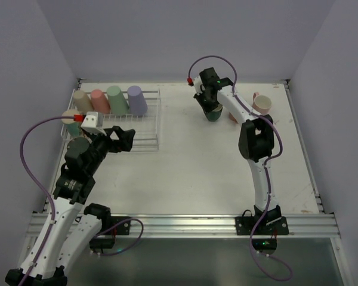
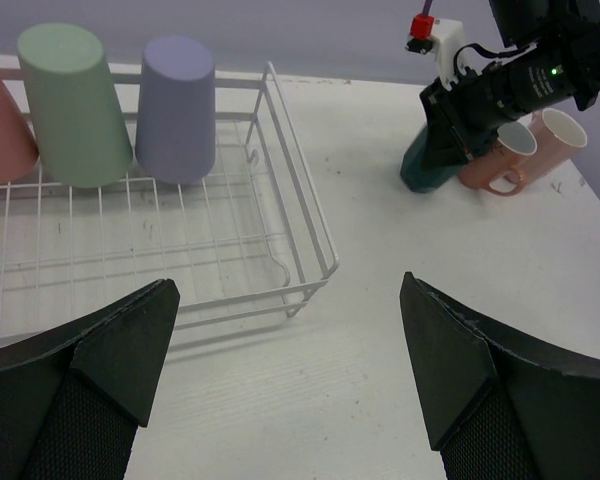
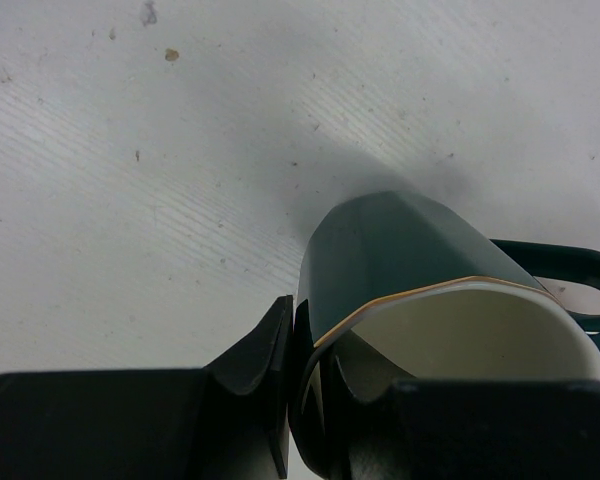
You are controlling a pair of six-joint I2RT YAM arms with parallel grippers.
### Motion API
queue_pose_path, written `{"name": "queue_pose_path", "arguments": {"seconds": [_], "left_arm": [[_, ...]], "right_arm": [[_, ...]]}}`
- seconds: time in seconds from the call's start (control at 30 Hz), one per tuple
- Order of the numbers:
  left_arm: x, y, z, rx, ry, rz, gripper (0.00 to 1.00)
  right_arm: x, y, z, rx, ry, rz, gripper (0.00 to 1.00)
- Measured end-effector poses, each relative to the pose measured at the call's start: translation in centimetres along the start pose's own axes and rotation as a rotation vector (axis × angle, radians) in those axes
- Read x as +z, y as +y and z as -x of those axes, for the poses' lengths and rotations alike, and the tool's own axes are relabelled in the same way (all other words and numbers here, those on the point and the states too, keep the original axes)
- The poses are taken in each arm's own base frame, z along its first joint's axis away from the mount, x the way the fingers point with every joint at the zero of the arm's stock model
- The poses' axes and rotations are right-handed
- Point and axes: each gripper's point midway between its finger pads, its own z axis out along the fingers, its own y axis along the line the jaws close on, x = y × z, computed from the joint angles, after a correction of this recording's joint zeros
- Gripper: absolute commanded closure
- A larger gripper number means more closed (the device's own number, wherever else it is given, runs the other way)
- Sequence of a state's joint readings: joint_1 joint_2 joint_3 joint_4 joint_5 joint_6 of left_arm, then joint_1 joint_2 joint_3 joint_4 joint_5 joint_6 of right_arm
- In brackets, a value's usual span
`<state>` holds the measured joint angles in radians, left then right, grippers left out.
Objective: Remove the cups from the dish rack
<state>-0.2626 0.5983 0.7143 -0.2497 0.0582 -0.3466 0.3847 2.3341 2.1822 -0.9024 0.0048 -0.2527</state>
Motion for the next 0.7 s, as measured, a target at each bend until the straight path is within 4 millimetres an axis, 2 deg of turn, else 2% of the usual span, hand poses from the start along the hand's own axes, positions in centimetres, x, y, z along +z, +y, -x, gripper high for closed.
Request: {"name": "queue_pose_path", "arguments": {"seconds": [0.1, 0.2, 0.23, 0.27, 0.37, 0.47, 0.6, 0.7], "left_arm": [[0.0, 0.3, 0.1, 0.003, -0.006, 0.017, 0.0], [0.0, 0.9, 0.2, 0.011, -0.014, 0.048, 0.0], [0.0, 1.1, 0.3, 0.014, -0.018, 0.062, 0.0], [0.0, 1.5, 0.3, 0.017, -0.02, 0.081, 0.0], [0.3, 2.9, 0.1, 0.018, -0.014, 0.155, 0.0], [0.6, 4.3, -0.4, 0.021, 0.012, 0.238, 0.0], [0.5, 6.1, -0.3, 0.02, 0.028, 0.345, 0.0], [0.1, 7.2, 1.1, 0.01, 0.001, 0.435, 0.0]], "right_arm": [[0.3, -0.1, -0.6, 0.001, 0.016, 0.003, 0.92], [0.3, -0.2, -0.6, 0.002, 0.014, 0.001, 0.78], [0.4, -0.2, -0.6, 0.003, 0.013, 0.001, 0.72], [0.4, -0.3, -0.5, 0.002, 0.011, -0.003, 0.57], [0.5, -0.5, -0.1, 0.002, -0.012, -0.012, 0.32], [0.1, -0.6, 0.0, 0.008, -0.032, -0.013, 0.19], [-2.4, -0.5, 1.4, 0.023, -0.111, -0.005, 0.03], [-5.7, -0.5, 3.4, 0.033, -0.206, 0.001, 0.01]]}}
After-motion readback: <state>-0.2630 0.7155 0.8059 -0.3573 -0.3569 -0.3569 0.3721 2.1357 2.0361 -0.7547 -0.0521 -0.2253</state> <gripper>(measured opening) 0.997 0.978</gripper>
